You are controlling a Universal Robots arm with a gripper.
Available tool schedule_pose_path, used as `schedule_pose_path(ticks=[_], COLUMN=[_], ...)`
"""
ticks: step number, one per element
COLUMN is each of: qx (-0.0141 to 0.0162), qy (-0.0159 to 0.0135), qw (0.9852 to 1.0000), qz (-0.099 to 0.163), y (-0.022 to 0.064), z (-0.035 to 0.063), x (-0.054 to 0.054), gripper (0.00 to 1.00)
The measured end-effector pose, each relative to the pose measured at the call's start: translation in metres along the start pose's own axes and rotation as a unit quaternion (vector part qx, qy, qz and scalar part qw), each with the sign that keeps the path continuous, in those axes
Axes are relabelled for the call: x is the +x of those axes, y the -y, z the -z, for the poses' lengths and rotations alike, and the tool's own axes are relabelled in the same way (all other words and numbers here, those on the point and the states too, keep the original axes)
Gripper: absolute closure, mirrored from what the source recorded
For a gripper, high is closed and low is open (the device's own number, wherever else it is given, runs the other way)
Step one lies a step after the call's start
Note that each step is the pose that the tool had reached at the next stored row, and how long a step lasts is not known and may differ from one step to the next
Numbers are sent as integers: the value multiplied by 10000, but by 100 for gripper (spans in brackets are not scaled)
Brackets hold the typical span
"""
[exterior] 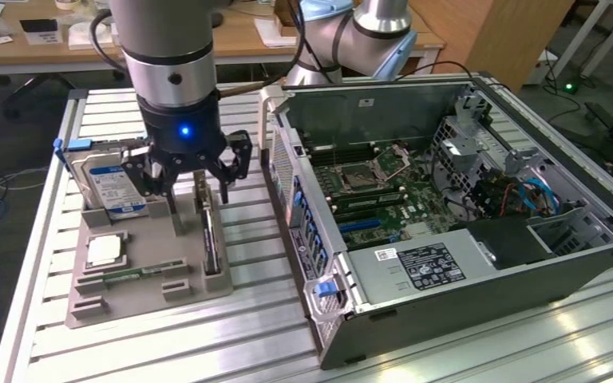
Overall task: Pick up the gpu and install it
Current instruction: 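Pick up the gpu and move the gpu toward the slot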
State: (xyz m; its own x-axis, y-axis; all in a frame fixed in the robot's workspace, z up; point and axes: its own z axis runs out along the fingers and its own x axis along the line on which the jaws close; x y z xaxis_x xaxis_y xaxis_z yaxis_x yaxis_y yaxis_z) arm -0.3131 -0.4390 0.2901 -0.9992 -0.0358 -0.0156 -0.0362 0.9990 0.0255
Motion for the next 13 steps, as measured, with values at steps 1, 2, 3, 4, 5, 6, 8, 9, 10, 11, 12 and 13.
schedule_pose_path(ticks=[1, 2, 3, 4, 5, 6, 8, 9, 10, 11, 12, 13], qx=[1, 0, 1, 1, 1, 1, 1, 1, 1, 1, 1, 4], qy=[0, 1, 0, 0, 1, 0, 0, 0, 0, 0, -1, -2], qw=[10000, 10000, 10000, 10000, 10000, 10000, 10000, 10000, 10000, 10000, 10000, 10000], qz=[-19, -29, -32, -32, -33, -33, -33, -33, -33, -33, -34, -35], y=[0, 1, 1, 1, 2, 3, 3, 4, 4, 4, 1, -7], z=[-10, -23, -36, -52, -70, -88, -124, -143, -162, -180, -197, -216], x=[0, 0, 0, 1, 1, 1, 2, 2, 2, 2, 3, 4], gripper=[29, 29, 29, 29, 29, 29, 29, 29, 29, 29, 29, 29])
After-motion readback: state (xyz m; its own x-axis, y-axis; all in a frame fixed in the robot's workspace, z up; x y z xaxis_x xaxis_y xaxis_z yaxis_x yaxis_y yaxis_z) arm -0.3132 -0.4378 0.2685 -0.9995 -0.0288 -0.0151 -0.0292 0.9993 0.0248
